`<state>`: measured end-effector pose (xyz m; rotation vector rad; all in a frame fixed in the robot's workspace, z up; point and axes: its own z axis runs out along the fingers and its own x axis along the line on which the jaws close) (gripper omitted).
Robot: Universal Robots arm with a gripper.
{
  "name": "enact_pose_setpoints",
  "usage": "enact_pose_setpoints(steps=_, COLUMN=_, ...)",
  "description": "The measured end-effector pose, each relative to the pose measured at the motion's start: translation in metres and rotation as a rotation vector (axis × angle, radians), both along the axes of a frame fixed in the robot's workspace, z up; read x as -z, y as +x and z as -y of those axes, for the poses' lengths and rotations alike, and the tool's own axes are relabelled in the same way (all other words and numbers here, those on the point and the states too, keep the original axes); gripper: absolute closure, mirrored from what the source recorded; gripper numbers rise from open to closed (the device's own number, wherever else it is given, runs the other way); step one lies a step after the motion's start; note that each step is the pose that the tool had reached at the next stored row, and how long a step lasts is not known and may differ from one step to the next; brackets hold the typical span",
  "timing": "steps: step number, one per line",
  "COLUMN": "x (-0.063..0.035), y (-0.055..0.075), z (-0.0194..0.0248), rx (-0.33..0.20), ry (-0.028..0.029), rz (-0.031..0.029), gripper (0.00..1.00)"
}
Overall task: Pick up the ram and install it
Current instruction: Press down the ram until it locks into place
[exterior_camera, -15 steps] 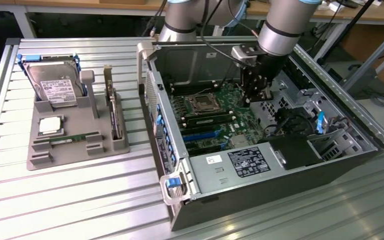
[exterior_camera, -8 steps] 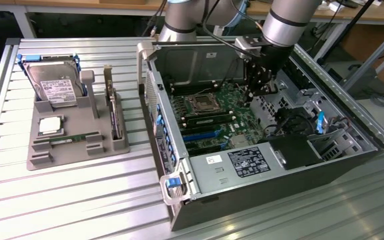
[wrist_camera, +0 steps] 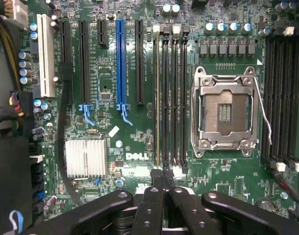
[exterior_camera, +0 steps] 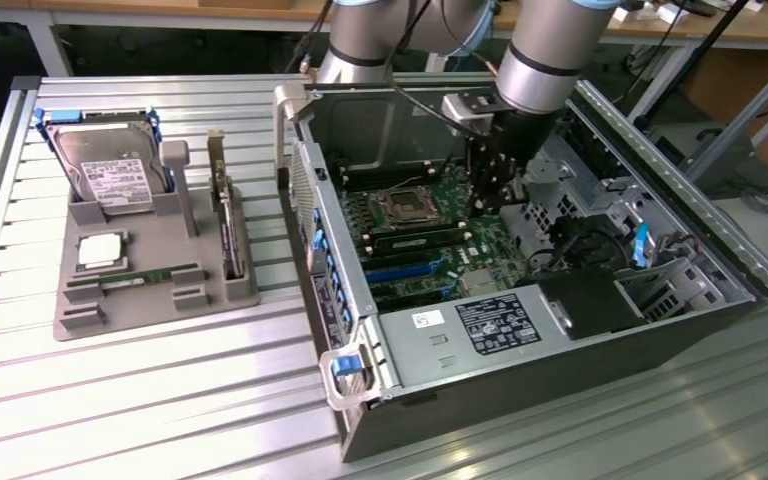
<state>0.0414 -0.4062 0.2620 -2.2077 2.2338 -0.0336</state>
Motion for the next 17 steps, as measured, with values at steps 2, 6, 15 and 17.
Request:
enact_pose_setpoints(steps=2, x=0.0083, y=-0.002, z=0.0002, rx=0.000, ry=0.0001, rz=0.0000, gripper=0.90)
enact_pose_setpoints(steps=6, x=0.0228, y=-0.004, z=0.0004, rx=0.000, ry=0.0000, rz=0.0000, gripper=0.90)
enact_pose_setpoints(steps=15, x=0.0142, y=-0.005, z=0.0005, rx=0.000, ry=0.0008, rz=0.0021, gripper=0.90)
enact_pose_setpoints(steps=17, x=0.0141, y=-0.006, z=0.0005, rx=0.000, ry=0.0005, rz=0.0022, gripper=0.90)
